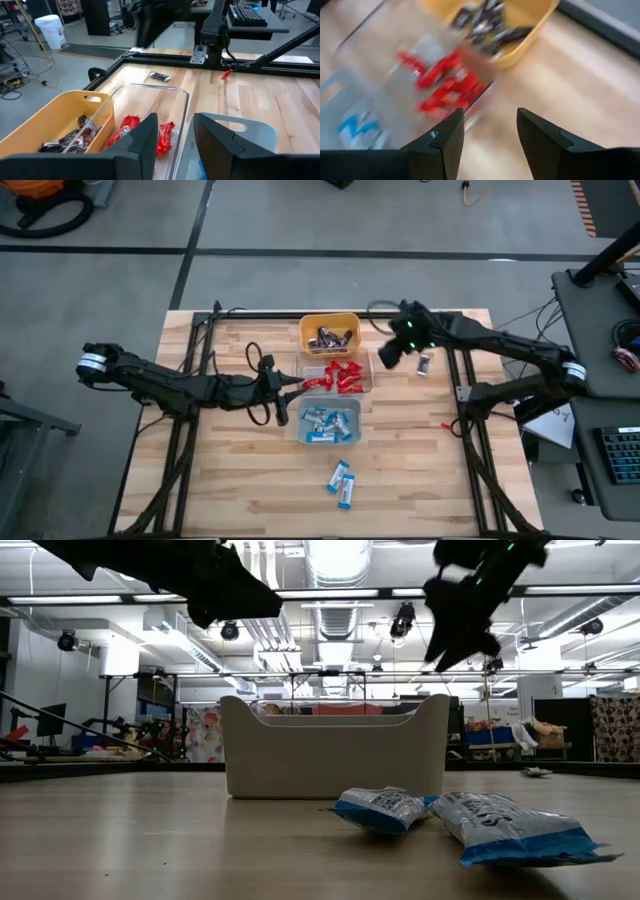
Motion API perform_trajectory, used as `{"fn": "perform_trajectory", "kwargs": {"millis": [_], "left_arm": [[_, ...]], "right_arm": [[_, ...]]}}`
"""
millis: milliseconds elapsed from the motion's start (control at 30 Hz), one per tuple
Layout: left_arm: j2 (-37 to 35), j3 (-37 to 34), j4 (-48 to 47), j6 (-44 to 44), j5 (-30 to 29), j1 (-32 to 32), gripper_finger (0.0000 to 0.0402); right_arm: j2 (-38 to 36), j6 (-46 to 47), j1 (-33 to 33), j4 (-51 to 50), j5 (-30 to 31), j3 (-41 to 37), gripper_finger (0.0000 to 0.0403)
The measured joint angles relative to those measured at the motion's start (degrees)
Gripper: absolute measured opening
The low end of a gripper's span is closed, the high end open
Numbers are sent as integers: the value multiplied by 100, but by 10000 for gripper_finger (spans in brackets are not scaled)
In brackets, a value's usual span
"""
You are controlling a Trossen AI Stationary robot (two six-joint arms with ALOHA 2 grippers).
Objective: Organize candy in baskets
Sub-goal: Put the white chocolate bar into the gray bin
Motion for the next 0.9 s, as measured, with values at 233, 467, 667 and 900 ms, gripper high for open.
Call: {"fn": "perform_trajectory", "kwargs": {"millis": [233, 467, 667, 900], "left_arm": [[327, 0, 377, -26, 615, -90, 111], [711, 29, 503, -9, 769, -740, 111], [1232, 496, 448, 447, 739, -1580, 111], [2102, 1170, 203, 685, 700, -2109, 111]], "right_arm": [[-715, 878, 1590, -551, 5, 2, 154], [-748, 1830, 3259, -797, 426, -2, 137], [-415, 2453, 4519, -842, 640, -4, 127], [316, 2493, 5823, -639, 1180, -7, 122]]}}
